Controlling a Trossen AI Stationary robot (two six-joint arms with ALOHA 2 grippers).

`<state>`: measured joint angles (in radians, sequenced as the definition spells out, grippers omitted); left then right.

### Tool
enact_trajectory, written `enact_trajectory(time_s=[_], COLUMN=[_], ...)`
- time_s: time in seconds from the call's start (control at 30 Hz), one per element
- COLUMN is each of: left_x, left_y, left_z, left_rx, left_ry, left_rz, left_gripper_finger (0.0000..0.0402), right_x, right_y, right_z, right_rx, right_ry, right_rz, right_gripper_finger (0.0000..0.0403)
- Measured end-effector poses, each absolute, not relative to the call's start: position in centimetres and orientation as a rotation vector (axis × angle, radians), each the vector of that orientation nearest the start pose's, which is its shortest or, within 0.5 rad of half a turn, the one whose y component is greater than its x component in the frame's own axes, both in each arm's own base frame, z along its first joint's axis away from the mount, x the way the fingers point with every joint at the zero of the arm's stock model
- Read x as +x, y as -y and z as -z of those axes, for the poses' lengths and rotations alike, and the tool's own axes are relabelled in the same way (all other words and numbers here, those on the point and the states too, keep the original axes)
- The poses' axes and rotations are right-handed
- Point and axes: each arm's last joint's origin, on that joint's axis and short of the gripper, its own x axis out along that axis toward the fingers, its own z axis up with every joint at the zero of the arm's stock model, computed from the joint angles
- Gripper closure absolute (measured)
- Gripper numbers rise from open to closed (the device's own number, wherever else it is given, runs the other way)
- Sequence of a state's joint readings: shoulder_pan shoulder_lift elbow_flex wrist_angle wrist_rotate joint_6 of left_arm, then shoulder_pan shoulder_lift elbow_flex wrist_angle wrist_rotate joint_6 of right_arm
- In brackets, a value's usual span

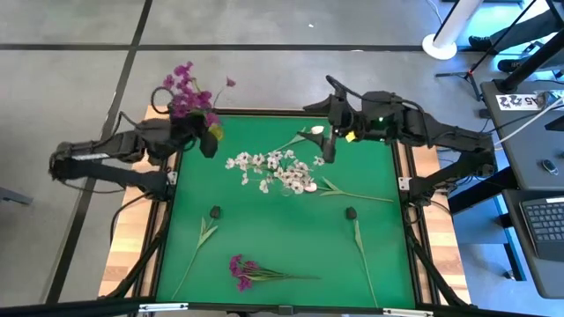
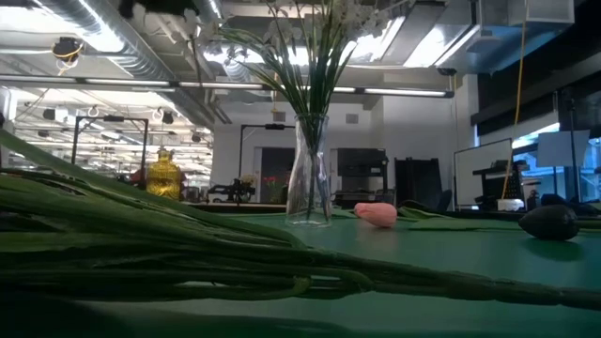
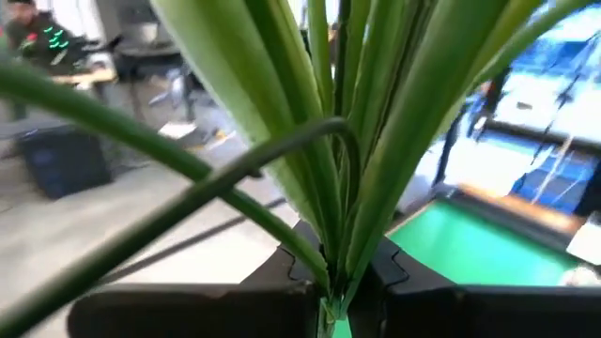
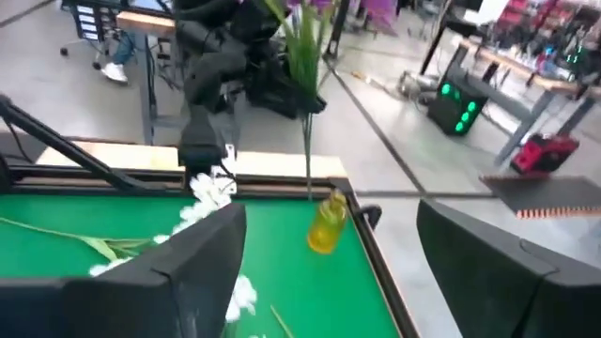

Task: Sort flowers into vase by color
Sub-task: Put the top purple flowers into the yellow vase

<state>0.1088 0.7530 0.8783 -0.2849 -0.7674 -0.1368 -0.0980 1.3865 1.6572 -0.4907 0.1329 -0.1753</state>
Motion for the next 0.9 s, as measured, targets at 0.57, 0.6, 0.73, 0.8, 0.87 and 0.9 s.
enact_trajectory(time_s=[0.57,0.6,0.73,0.8,0.87,0.9], left_x=[12.0,11.9,11.3,11.2,11.0,10.9], left_y=[-11.5,-11.7,-12.4,-12.7,-12.8,-12.9], left_z=[-29.7,-29.6,-29.3,-28.8,-28.5,-28.4], left_rx=[-0.132,-0.133,-0.141,-0.169,-0.188,-0.197], left_ry=[-0.031,-0.036,-0.066,-0.099,-0.12,-0.13], left_rz=[-1.078,-1.093,-1.16,-1.182,-1.197,-1.202], left_gripper_finger=[0.0386,0.0386,0.0386,0.0386,0.0386,0.0386], right_x=[23.8,23.6,22.9,22.3,21.8,21.6], right_y=[11.5,11.9,13.5,14.3,14.9,15.2], right_z=[-40.9,-40.4,-38.4,-37.6,-36.8,-36.4], right_rx=[-0.078,-0.074,-0.036,-0.016,-0.001,0.007], right_ry=[-0.21,-0.206,-0.116,-0.046,0.005,0.022], right_rz=[0.23,0.219,0.126,0.107,0.11,0.116], right_gripper_finger=[0.011,0.011,0.011,0.011,0.011,0.011])
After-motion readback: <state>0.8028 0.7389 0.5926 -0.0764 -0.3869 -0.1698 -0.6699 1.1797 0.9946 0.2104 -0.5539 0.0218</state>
